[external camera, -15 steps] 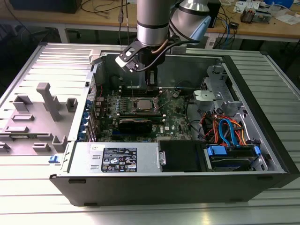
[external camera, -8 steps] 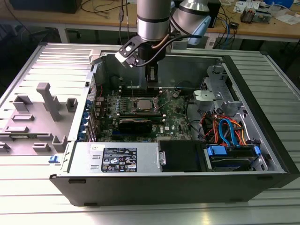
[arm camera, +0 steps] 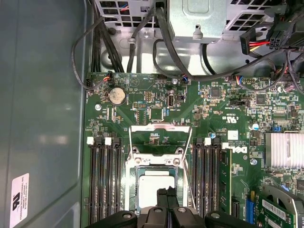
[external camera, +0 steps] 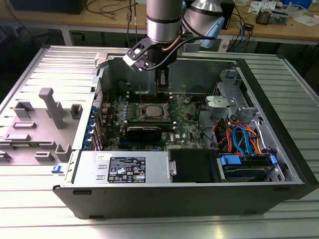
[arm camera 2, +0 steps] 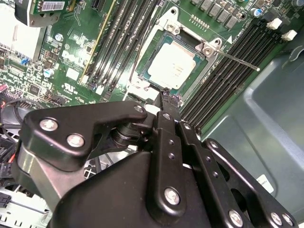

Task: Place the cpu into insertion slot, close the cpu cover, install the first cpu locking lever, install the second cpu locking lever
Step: 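Close the cpu cover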

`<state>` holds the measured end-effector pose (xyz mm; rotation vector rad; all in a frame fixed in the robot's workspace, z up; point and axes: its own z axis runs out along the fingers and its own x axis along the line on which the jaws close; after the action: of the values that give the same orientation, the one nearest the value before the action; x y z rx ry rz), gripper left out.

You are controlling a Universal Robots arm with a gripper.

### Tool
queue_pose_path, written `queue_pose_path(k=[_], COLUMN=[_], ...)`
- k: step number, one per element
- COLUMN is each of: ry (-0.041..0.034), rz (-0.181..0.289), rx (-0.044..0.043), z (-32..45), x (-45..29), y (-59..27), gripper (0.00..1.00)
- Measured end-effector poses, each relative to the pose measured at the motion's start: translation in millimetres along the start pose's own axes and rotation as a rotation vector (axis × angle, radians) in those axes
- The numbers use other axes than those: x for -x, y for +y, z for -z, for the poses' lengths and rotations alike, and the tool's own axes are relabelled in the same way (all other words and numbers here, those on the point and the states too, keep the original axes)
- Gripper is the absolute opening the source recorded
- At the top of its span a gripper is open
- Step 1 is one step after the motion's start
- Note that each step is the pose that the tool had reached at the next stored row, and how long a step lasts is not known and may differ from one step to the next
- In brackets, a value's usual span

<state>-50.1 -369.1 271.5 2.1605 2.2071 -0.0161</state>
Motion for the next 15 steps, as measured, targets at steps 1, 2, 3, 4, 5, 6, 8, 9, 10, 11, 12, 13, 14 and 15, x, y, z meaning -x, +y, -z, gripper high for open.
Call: queue_pose_path(k=[1,2,3,4,5,6,8,9,10,11,12,13,14,15], ry=[0.0,0.0,0.0,0.0001,0.0,0.0,0.0,0.0,0.0,0.0,0.0,0.0,0.0001,-0.0001], rz=[0.0,0.0,0.0,0.0,0.0,0.0,0.0,0.0,0.0,0.0,0.0,0.0,0.0,0.0], rx=[0.0,-0.0001,-0.0001,-0.0001,-0.0002,-0.0002,-0.0003,-0.0002,-0.0003,-0.0003,-0.0003,-0.0003,-0.0002,-0.0003], z=[0.0,0.0,0.0,0.0,0.0,0.0,-0.1,-0.1,-0.1,-0.1,-0.1,-0.1,0.1,0.9], x=[0.0,0.0,0.0,0.0,0.0,0.0,0.0,0.0,0.0,0.1,0.0,0.0,0.0,0.1], y=[0.2,0.5,0.8,1.0,1.2,1.4,2.2,2.2,2.2,2.2,2.2,2.3,2.3,2.3], gripper=[0.11,0.11,0.11,0.11,0.11,0.11,0.11,0.11,0.11,0.11,0.11,0.11,0.11,0.11])
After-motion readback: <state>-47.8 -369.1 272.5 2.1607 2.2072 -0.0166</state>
